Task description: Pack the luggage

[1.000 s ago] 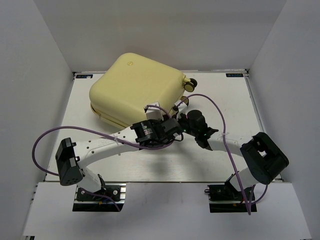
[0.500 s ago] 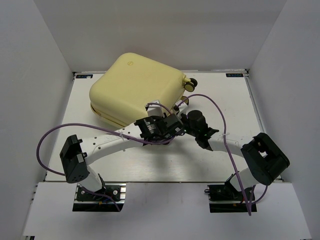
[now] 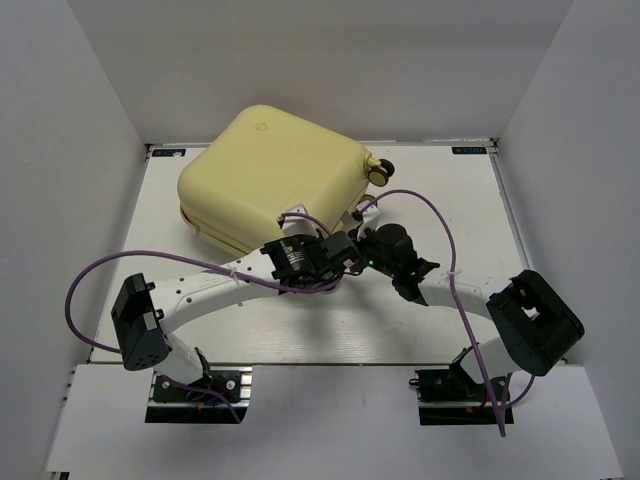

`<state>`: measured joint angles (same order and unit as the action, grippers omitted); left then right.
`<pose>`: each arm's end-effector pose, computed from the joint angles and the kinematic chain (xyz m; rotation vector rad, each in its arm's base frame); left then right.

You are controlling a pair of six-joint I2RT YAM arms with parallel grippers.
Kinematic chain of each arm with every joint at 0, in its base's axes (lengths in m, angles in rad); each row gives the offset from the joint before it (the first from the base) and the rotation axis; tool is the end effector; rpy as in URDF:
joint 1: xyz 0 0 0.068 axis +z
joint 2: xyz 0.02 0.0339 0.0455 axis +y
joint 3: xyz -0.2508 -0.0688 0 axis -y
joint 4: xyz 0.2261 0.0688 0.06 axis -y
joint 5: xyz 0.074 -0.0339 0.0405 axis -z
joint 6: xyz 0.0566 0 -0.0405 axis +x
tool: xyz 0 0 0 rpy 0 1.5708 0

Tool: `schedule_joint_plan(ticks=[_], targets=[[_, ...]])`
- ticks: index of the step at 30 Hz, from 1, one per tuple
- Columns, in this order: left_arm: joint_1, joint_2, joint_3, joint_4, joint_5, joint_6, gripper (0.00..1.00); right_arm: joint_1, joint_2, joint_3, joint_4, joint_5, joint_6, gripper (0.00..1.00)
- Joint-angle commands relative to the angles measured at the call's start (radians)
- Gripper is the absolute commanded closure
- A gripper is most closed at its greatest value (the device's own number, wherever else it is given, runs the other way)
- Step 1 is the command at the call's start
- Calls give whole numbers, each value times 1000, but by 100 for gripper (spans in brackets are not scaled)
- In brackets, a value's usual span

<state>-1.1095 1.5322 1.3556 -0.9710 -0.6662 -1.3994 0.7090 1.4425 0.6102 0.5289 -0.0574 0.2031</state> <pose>0.1613 -0.2460 0.2754 -0.5178 2.3251 -0.2293 0.2324 0.2037 0.1964 -0.5225 1.8586 0.6744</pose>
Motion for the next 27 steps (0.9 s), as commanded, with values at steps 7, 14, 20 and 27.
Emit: schedule_joint_plan(ticks=[7,14,20,27], targets=[[77,-50,-13,-603,-280,-209,100,-149,25,17,144,310,61,100],[106,-61,-1,-755,-300,-298,100,-209,180,49,327,468,119,100],[142,-76,-21,-810,-297,-326,100,-278,308,56,535,531,202,100],[257,-148,-99,-810,-285,-319,100,-376,377,69,622,562,265,100]])
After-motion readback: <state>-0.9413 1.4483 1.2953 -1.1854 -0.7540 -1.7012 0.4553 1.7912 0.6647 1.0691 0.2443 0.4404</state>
